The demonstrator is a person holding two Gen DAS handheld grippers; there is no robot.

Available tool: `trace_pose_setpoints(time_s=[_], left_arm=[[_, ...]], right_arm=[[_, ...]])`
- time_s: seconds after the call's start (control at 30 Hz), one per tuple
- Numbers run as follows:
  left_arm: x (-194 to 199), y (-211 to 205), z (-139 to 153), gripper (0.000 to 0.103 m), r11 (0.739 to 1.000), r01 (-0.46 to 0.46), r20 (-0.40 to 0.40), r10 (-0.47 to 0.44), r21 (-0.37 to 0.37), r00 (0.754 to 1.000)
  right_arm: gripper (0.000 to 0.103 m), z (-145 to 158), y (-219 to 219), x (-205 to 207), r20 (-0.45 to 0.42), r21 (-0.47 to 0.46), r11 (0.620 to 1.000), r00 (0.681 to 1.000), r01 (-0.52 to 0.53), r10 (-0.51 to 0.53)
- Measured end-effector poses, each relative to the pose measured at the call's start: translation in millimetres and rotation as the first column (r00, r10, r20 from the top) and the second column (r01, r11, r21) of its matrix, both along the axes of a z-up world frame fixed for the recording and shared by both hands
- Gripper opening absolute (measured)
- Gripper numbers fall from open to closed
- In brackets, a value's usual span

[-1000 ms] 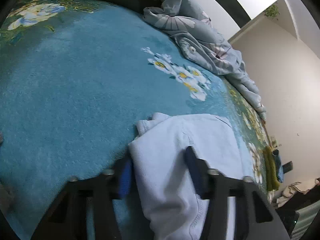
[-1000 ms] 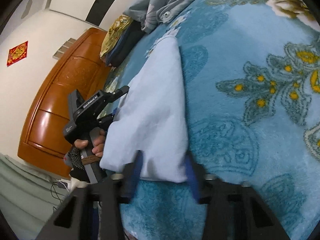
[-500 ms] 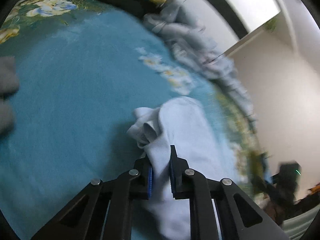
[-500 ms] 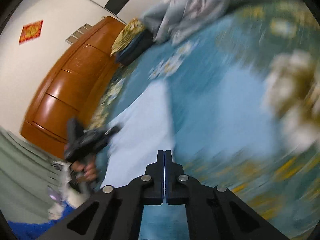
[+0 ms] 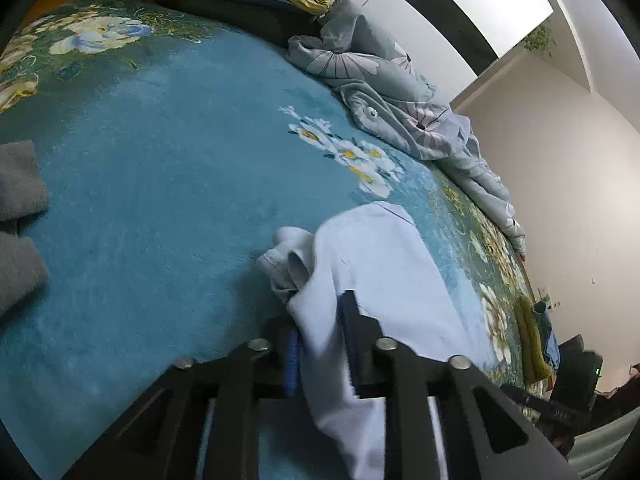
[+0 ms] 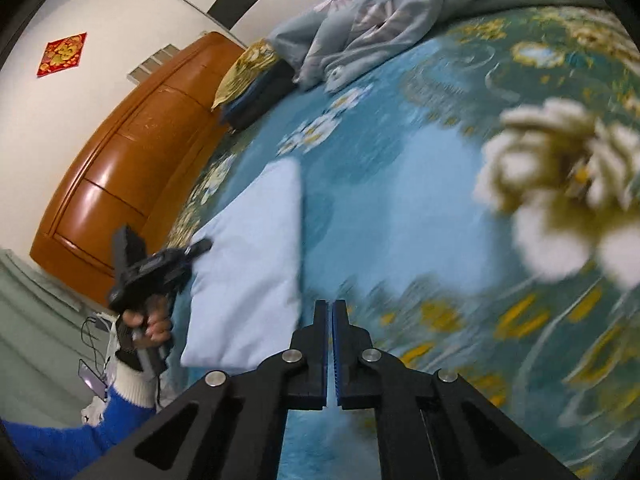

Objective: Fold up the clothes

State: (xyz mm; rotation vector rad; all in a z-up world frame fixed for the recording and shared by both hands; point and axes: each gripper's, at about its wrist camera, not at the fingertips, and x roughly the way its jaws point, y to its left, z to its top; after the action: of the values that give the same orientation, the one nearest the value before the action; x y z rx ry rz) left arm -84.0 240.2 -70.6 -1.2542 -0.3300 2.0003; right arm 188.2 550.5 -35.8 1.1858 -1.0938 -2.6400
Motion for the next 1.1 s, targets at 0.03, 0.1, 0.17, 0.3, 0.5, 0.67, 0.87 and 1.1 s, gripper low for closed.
trace_pose_setpoints(time_s=[0.03,0.1,0.17,0.3,0.5,0.67,0.87,1.1], left_arm=[[-3,-2,0,0.039,1.0,-0.002,-0.003,0.002,-0.003,1.0],[-11,-5,-1,0.055,1.0,-0.015,-0.009,0.014,-0.011,1.0],[-19,-4,-4,0.055,1.0,-0.003,-0.001,0.003,-0.012,1.0],[-30,19,-11,0.055,0.994,0.095,0.014,-0.095,-0.058,0.995],[-31,44,-16,0.055,0.981,0.178,0.008,-0.178,-0.082,0.984],[-27,44,-14,0.02,0.985,0.152,0.001,-0.152,-0.079,0.988],[-12,45,9,0.014,0.988,0.115,-0.046,-0.12,-0.099,0.992],[47,47,56,0.014,0.982,0.176,-0.125,-0.183,-0.063,0.975]], right_arm=[[0.014,-5,-7,1,0.001,-0.009,1.0,1.0,0.006,-0.006],[0.043,-14,-20,2,0.008,-0.037,0.999,1.0,0.02,-0.02],[0.05,-19,-32,0,0.01,-0.035,0.999,1.0,0.026,-0.026],[0.05,-23,-48,-6,0.007,-0.042,0.998,0.999,0.039,-0.039],[0.048,-28,-62,-9,-0.008,-0.097,0.992,0.997,0.079,-0.08],[0.013,-38,-56,-1,-0.003,-0.179,0.974,0.989,0.142,-0.145],[0.008,-33,-36,-6,-0.034,-0.271,0.959,0.995,0.083,-0.096],[0.007,46,29,-18,-0.084,-0.095,0.995,0.996,-0.026,0.018]])
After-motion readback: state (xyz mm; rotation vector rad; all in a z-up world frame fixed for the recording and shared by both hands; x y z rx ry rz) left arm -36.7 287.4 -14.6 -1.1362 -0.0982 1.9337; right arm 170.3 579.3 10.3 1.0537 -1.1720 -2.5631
